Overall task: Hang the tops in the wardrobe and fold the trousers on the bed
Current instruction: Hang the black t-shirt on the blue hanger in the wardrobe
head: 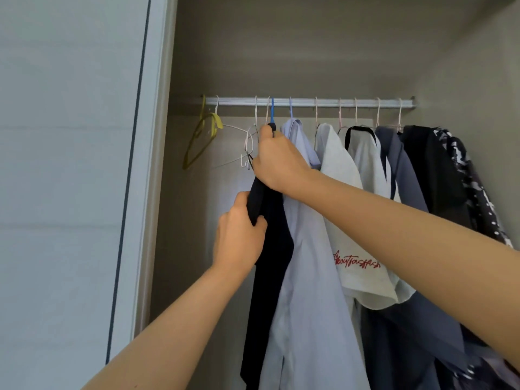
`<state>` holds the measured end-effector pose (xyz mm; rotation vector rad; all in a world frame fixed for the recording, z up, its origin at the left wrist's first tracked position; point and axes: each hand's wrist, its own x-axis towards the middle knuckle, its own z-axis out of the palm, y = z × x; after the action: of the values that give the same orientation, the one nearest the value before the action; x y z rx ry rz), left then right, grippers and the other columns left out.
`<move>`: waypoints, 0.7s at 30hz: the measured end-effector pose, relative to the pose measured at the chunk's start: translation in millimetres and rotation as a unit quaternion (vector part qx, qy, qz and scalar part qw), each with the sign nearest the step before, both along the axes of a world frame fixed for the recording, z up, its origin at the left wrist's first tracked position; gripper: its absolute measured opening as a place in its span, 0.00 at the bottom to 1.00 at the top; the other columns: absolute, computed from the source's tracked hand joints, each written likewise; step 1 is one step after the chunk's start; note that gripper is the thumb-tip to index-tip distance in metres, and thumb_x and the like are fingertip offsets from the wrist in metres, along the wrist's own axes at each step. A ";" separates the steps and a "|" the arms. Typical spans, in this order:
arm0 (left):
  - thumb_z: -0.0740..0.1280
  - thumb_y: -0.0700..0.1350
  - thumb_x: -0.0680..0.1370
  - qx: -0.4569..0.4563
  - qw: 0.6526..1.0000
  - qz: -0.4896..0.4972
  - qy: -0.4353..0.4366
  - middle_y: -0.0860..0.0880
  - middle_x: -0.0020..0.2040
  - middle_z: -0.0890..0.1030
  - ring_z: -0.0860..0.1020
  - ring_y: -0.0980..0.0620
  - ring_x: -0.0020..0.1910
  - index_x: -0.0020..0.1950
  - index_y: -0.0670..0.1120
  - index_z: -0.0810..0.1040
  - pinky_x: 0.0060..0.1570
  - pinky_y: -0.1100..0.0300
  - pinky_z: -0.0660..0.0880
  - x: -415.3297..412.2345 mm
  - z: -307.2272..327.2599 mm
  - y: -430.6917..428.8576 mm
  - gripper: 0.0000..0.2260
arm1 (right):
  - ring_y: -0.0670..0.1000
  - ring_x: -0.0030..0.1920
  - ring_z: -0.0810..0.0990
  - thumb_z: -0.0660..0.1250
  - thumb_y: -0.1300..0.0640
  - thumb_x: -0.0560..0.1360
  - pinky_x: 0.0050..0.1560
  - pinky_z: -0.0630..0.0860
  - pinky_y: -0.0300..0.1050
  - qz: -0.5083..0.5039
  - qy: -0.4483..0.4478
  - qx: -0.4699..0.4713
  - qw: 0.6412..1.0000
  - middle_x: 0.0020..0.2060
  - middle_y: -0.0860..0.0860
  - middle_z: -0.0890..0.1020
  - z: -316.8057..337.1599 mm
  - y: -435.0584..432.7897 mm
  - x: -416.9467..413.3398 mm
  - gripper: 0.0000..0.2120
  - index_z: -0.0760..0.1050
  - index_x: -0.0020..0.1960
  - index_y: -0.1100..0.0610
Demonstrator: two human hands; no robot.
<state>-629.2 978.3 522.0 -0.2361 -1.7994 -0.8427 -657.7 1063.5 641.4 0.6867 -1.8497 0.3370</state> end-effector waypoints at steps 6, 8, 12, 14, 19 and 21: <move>0.63 0.49 0.81 -0.021 0.999 0.027 -0.001 0.55 0.39 0.79 0.77 0.58 0.35 0.63 0.50 0.75 0.33 0.59 0.74 21.1 -29.1 -0.7 0.11 | 0.57 0.54 0.73 0.59 0.54 0.79 0.40 0.64 0.46 -0.010 0.030 -0.002 0.999 0.57 0.57 0.74 -40.9 21.3 21.4 0.15 0.67 0.62 0.61; 0.62 0.48 0.82 -0.030 0.998 0.050 0.002 0.56 0.34 0.77 0.76 0.59 0.31 0.63 0.50 0.74 0.30 0.62 0.72 29.3 -39.3 0.9 0.11 | 0.57 0.56 0.73 0.58 0.53 0.79 0.42 0.65 0.45 0.012 0.037 -0.004 0.999 0.58 0.56 0.73 -59.5 26.4 24.6 0.17 0.67 0.64 0.60; 0.62 0.47 0.82 -0.085 0.991 0.103 0.010 0.53 0.45 0.84 0.81 0.57 0.41 0.67 0.51 0.73 0.46 0.52 0.80 46.4 -52.5 -0.7 0.14 | 0.57 0.57 0.73 0.58 0.51 0.79 0.49 0.75 0.49 0.064 0.069 -0.011 0.996 0.58 0.55 0.75 -99.3 30.8 29.0 0.19 0.69 0.66 0.59; 0.62 0.47 0.82 -0.111 0.983 0.147 0.008 0.55 0.54 0.82 0.82 0.57 0.49 0.67 0.50 0.73 0.52 0.56 0.80 56.2 -58.1 2.4 0.14 | 0.57 0.57 0.74 0.58 0.50 0.79 0.51 0.76 0.51 0.098 0.068 -0.027 0.992 0.58 0.55 0.76 -116.4 34.5 30.7 0.19 0.70 0.66 0.59; 0.62 0.47 0.82 -0.102 0.956 0.276 -0.022 0.56 0.56 0.81 0.79 0.58 0.51 0.68 0.50 0.72 0.52 0.63 0.76 95.2 -81.4 24.0 0.14 | 0.57 0.59 0.75 0.60 0.51 0.79 0.54 0.75 0.52 0.193 0.051 -0.048 0.979 0.58 0.55 0.77 -159.0 48.9 38.0 0.19 0.71 0.67 0.59; 0.61 0.49 0.83 -0.099 0.935 0.338 -0.041 0.57 0.53 0.80 0.77 0.58 0.46 0.67 0.52 0.72 0.46 0.65 0.73 115.1 -95.3 36.4 0.13 | 0.58 0.58 0.76 0.61 0.51 0.79 0.53 0.75 0.52 0.241 0.048 -0.058 0.968 0.57 0.55 0.79 -178.1 55.2 45.3 0.19 0.72 0.65 0.60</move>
<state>-514.1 1014.7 426.7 0.2896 -1.8630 -0.1827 -612.4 1118.7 463.2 1.0518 -1.5416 0.7087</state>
